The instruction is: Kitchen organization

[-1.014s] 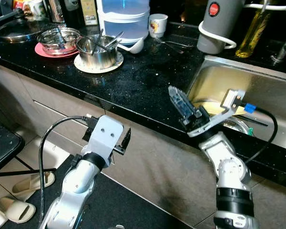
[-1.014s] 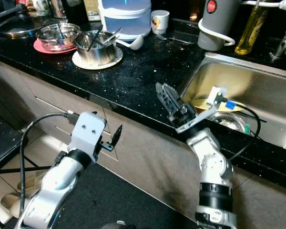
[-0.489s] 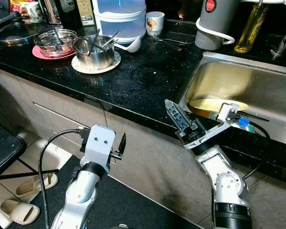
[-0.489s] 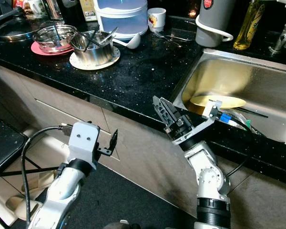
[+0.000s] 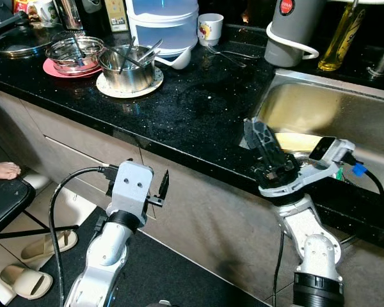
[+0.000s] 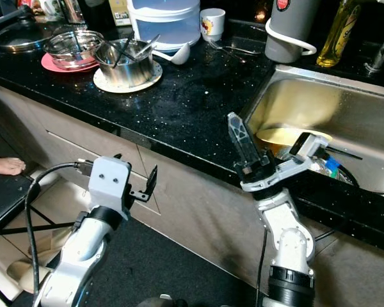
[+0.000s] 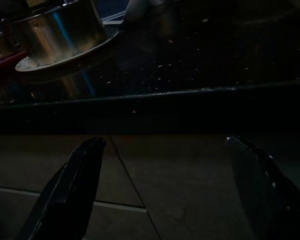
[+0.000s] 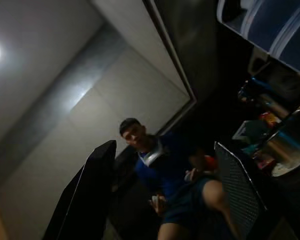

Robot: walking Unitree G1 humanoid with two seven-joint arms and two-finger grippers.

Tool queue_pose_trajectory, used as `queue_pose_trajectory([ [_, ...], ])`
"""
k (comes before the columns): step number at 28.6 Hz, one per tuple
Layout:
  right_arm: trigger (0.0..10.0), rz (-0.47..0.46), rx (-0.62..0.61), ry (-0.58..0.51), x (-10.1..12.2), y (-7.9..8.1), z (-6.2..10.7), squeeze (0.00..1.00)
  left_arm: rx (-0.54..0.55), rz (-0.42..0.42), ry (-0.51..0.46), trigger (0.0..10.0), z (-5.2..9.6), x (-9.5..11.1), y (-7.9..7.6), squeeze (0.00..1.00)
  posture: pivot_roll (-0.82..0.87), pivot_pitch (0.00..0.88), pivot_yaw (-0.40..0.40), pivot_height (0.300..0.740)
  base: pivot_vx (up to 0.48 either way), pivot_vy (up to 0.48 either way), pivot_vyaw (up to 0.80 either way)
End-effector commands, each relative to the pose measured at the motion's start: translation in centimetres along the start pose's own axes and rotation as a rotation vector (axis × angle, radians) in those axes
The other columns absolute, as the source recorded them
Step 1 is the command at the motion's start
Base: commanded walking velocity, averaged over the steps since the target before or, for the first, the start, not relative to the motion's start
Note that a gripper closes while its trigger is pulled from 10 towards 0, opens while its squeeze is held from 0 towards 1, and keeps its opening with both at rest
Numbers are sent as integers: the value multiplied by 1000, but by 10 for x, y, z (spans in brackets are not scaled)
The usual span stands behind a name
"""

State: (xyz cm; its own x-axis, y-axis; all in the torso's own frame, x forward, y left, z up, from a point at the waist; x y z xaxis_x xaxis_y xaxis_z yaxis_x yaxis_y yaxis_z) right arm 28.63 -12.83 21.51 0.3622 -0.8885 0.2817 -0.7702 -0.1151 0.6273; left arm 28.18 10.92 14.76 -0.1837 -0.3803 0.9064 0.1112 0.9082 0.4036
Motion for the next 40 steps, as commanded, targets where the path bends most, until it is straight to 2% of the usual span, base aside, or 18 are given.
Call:
queue_pose_trajectory([
  [1,10000,-22,38,14,-6,7,-2,0,-19,-16,6,10000,1,-3,-6,0,14,87,23,740,0,0,0],
  [5,10000,13,37,-9,4,12,-3,0,-25,-41,-12,10000,0,-1,-8,0,6,88,27,740,0,0,0],
  [9,10000,10,51,-11,7,13,-4,0,-33,-61,-5,10000,-1,-3,-9,0,-4,82,32,740,0,0,0],
  [14,10000,-15,45,-2,-1,8,-3,0,-35,-71,11,10000,-2,-8,-8,0,13,79,24,740,-209,0,0],
  [19,10000,-51,33,13,-4,4,-3,0,-25,-80,14,10000,3,-7,-8,0,35,84,2,740,-276,0,0],
  [30,10000,-40,3,55,-11,0,-3,0,-28,-86,13,10000,2,-8,-8,0,30,79,5,740,-270,0,0],
  [35,10000,37,-67,110,-14,-8,-3,0,-39,-75,17,10000,2,-9,-10,0,22,75,8,740,-272,0,0],
  [40,10000,226,-234,257,-20,-33,-1,0,-41,-48,31,10000,3,-11,-11,0,21,67,1,740,-200,0,0],
])
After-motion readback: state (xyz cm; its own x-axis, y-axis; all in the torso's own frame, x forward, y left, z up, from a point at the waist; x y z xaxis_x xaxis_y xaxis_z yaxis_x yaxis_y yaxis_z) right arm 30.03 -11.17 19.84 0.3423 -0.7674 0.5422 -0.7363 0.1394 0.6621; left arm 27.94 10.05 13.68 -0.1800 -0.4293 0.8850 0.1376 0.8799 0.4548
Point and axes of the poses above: a point about 5 cm out from each wrist's last joint towards the gripper, its own z axis pointing back from the gripper into the wrist, its own x axis along the axis of the wrist's last joint, y = z × x, the point moved 4 cm from there along -z, pointing out of the wrist towards the gripper, and after that the axes turned 12 degrees about -z, right-handed, at the moved point
